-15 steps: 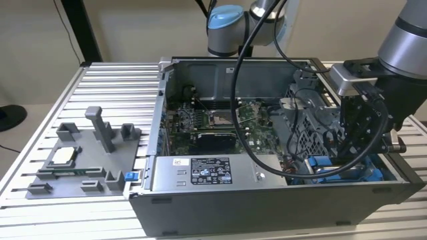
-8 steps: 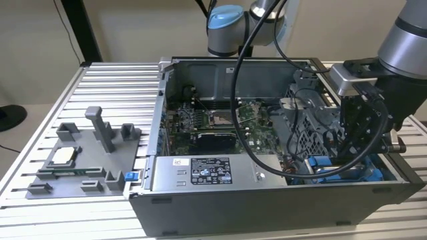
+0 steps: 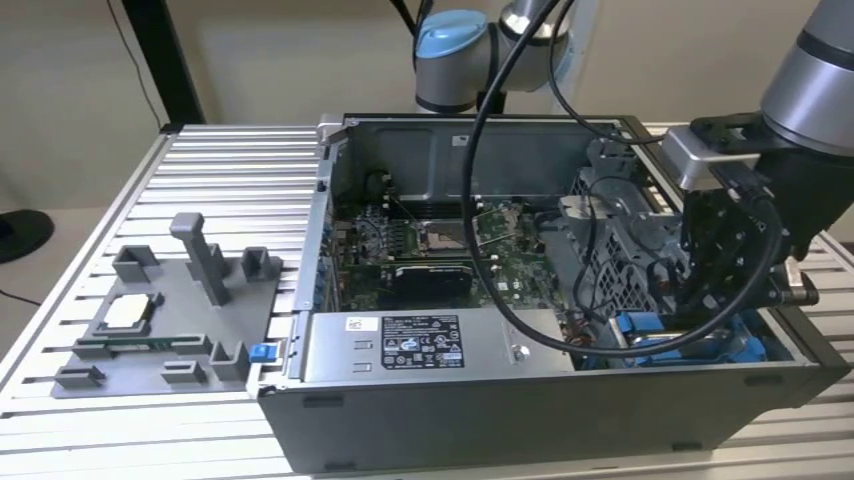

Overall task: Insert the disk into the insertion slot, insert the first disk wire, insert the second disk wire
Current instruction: 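Insert the second disk wire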

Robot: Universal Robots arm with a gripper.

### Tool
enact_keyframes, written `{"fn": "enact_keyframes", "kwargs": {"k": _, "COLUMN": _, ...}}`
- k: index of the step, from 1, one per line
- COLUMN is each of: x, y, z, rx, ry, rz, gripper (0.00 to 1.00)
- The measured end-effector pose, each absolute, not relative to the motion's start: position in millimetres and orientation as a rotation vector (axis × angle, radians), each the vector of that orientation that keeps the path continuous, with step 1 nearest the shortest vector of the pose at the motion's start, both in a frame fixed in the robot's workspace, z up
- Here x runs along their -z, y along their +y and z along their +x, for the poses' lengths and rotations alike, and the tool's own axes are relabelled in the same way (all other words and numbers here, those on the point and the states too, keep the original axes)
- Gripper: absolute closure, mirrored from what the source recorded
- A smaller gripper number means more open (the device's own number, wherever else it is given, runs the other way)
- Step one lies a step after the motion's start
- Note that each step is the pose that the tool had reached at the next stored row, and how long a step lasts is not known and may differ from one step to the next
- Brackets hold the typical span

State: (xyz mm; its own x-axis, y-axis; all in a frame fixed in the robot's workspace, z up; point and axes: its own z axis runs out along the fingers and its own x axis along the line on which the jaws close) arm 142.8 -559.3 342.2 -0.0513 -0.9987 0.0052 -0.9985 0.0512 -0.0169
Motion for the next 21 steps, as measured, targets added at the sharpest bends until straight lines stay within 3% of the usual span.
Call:
{"fn": "enact_keyframes", "kwargs": {"k": 13, "x": -382, "y": -559, "z": 143, "rx": 0.025, "ry": 2.272, "rz": -2.158, "gripper": 0.0}}
{"fn": "enact_keyframes", "kwargs": {"k": 21, "x": -386, "y": -559, "z": 143, "rx": 0.025, "ry": 2.272, "rz": -2.158, "gripper": 0.0}}
